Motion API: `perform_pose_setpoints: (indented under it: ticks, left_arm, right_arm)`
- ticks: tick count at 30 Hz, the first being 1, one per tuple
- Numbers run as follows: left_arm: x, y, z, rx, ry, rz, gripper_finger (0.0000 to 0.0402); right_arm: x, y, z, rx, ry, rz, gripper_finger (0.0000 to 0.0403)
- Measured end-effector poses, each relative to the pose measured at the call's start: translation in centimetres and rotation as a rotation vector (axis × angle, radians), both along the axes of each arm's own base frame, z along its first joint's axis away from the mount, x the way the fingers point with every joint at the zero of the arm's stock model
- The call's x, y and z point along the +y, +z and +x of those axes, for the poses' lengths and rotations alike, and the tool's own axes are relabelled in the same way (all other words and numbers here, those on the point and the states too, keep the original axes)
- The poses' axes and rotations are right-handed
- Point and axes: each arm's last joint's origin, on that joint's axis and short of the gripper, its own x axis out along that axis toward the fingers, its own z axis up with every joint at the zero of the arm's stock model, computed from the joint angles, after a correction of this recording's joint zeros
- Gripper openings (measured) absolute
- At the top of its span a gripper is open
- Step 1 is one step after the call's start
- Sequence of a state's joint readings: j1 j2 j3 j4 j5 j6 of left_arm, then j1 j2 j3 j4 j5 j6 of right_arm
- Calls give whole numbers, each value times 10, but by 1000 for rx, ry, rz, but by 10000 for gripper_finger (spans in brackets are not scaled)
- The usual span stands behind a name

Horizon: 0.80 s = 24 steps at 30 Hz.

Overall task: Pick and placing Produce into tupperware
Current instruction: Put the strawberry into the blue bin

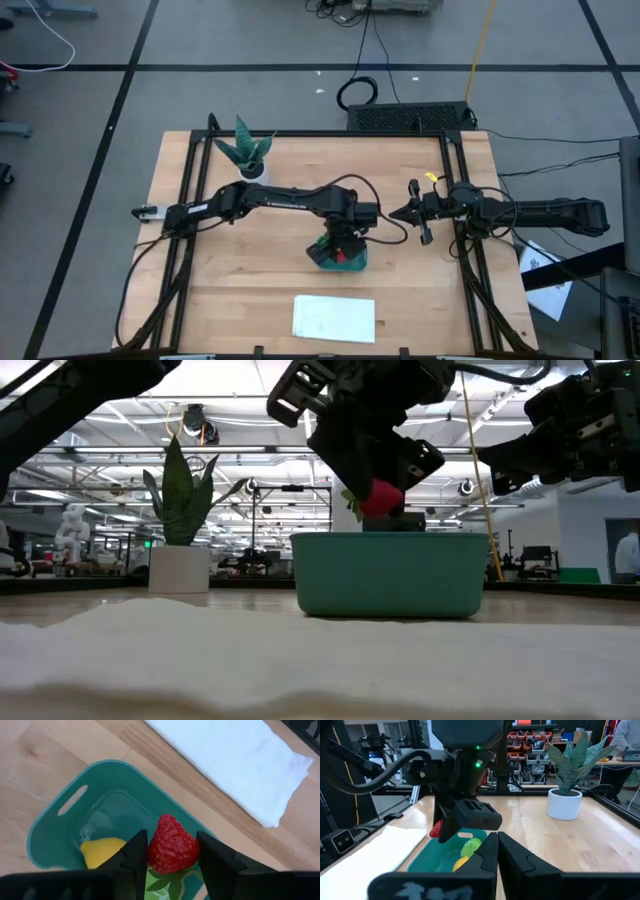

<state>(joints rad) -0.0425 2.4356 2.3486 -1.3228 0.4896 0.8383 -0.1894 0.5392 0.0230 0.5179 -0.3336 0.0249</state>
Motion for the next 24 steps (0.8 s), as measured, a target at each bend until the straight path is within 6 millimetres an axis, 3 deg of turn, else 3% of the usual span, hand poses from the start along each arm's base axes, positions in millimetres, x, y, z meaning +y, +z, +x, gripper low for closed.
perform_pose_setpoints:
  ticks: [12,24]
  left_arm:
    - [2,-38,-1,43,-6,2,136]
    - [2,-50,-4,60,-12,5,136]
  right_arm:
    - [0,0,0,0,0,0,0]
    - [0,0,0,0,0,-3,0]
